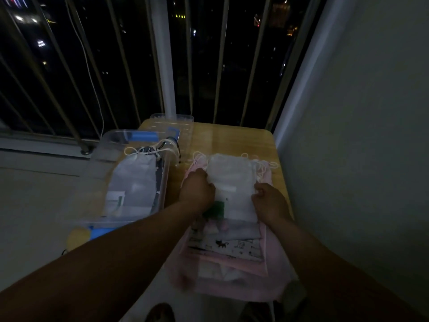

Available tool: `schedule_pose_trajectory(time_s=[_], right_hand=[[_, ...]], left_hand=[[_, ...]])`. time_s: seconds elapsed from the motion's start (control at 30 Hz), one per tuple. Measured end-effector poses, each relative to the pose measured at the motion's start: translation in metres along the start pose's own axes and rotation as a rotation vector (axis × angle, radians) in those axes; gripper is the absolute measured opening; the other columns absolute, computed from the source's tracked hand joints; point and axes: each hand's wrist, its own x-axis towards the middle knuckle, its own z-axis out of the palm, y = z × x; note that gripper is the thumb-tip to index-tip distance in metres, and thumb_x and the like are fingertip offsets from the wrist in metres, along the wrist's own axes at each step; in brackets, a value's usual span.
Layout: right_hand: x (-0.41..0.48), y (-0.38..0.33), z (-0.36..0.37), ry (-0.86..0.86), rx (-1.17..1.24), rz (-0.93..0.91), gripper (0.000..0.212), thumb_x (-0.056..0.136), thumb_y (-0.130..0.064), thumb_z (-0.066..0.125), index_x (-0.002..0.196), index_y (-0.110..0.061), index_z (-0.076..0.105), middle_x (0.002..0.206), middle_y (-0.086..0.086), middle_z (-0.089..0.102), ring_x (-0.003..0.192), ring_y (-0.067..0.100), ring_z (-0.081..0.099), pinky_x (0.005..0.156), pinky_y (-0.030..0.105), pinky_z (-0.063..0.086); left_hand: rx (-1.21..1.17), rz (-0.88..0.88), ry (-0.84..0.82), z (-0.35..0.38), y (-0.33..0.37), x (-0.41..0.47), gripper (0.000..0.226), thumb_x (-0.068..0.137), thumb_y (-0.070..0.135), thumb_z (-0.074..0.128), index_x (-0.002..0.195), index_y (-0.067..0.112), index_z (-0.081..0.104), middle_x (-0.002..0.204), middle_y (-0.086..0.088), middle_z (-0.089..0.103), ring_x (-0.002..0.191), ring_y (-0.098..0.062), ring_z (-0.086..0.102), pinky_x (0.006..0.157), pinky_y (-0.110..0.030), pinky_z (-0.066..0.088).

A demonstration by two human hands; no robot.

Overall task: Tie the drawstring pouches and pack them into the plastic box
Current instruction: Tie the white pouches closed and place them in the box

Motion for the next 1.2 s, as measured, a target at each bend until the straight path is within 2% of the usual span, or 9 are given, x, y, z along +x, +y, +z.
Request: schedule_pose_trajectory(time_s=[0.23, 0.4, 0.5, 0.67, 0.8, 0.87, 1.03, 1.1, 1.2], right_hand=[[-0.007, 0.001, 0.0, 0.0, 0.052, 0.023, 0.041, 0.099, -0.024, 0.059, 0.139, -0.015, 0.061, 0.14, 0.008, 0.062, 0.125, 0.028, 0.058, 0.092, 0.028, 0.043], [-0.016, -0.01, -0.02, -0.052, 0.267, -0.059, 0.03, 0.096, -0.044, 0.063, 0.12, -0.027, 0.066, 0.114, -0.009, 0.071, 0.095, 0.011, 0.067, 0.07, 0.023, 0.048], [-0.034, -0.028, -0.033, -0.134, 0.429, -0.152, 0.021, 0.099, -0.043, 0.064, 0.116, -0.033, 0.069, 0.106, -0.017, 0.073, 0.093, 0.005, 0.069, 0.078, 0.025, 0.054], [-0.061, -0.047, -0.04, -0.112, 0.671, -0.142, 0.019, 0.101, -0.029, 0.064, 0.11, -0.019, 0.076, 0.103, -0.002, 0.079, 0.089, 0.011, 0.074, 0.071, 0.022, 0.058], [-0.081, -0.051, -0.037, -0.141, 0.692, -0.093, 0.018, 0.101, -0.018, 0.064, 0.102, -0.004, 0.074, 0.091, 0.013, 0.075, 0.077, 0.022, 0.067, 0.059, 0.024, 0.055], [-0.091, -0.049, -0.037, -0.177, 0.681, -0.106, 0.016, 0.101, -0.022, 0.064, 0.097, -0.011, 0.076, 0.087, 0.004, 0.077, 0.079, 0.023, 0.069, 0.063, 0.027, 0.056], [-0.104, -0.059, -0.04, -0.242, 0.882, -0.057, 0.029, 0.104, -0.038, 0.058, 0.113, -0.019, 0.077, 0.112, 0.004, 0.078, 0.102, 0.023, 0.074, 0.086, 0.038, 0.059], [-0.105, -0.063, -0.043, -0.208, 0.935, -0.056, 0.025, 0.104, -0.03, 0.058, 0.11, -0.019, 0.079, 0.12, 0.006, 0.075, 0.106, 0.024, 0.073, 0.085, 0.038, 0.06], [-0.105, -0.069, -0.047, -0.172, 1.019, 0.004, 0.019, 0.1, -0.021, 0.063, 0.105, -0.017, 0.081, 0.121, 0.007, 0.074, 0.112, 0.027, 0.071, 0.098, 0.046, 0.058]], left_hand=[[-0.348, -0.031, -0.002, 0.009, 0.007, -0.004, 0.013, 0.1, 0.022, 0.062, 0.101, 0.013, 0.07, 0.091, -0.003, 0.07, 0.088, -0.022, 0.065, 0.072, -0.028, 0.05], [-0.745, -0.115, -0.158, -0.012, 0.02, -0.029, 0.027, 0.1, 0.02, 0.053, 0.121, 0.012, 0.069, 0.112, -0.013, 0.073, 0.103, -0.031, 0.07, 0.094, -0.049, 0.058], [-0.861, -0.131, -0.238, -0.028, 0.021, -0.049, 0.027, 0.093, 0.022, 0.059, 0.116, 0.017, 0.072, 0.111, -0.017, 0.075, 0.104, -0.036, 0.072, 0.094, -0.052, 0.059], [-0.883, -0.135, -0.275, -0.042, 0.013, -0.083, 0.03, 0.105, 0.01, 0.044, 0.114, 0.017, 0.071, 0.103, -0.012, 0.076, 0.093, -0.029, 0.072, 0.069, -0.034, 0.062], [-0.964, -0.134, -0.253, -0.051, 0.012, -0.101, 0.029, 0.103, 0.032, 0.053, 0.124, 0.022, 0.07, 0.115, -0.009, 0.075, 0.109, -0.03, 0.069, 0.096, -0.044, 0.056], [-1.002, -0.12, -0.201, -0.055, 0.014, -0.107, 0.029, 0.105, 0.037, 0.055, 0.122, 0.021, 0.072, 0.112, -0.007, 0.077, 0.108, -0.03, 0.071, 0.101, -0.049, 0.054], [-0.912, -0.056, -0.16, -0.062, 0.012, -0.12, 0.021, 0.104, 0.029, 0.057, 0.116, 0.023, 0.074, 0.11, -0.004, 0.075, 0.103, -0.027, 0.071, 0.098, -0.048, 0.058], [-0.905, -0.04, -0.173, -0.065, 0.011, -0.125, 0.024, 0.105, 0.029, 0.055, 0.121, 0.024, 0.073, 0.114, -0.006, 0.073, 0.1, -0.024, 0.071, 0.089, -0.039, 0.061], [-0.941, -0.041, -0.146, -0.074, 0.016, -0.132, 0.027, 0.107, 0.031, 0.049, 0.118, 0.023, 0.073, 0.105, -0.011, 0.075, 0.086, -0.021, 0.074, 0.071, -0.028, 0.059]])
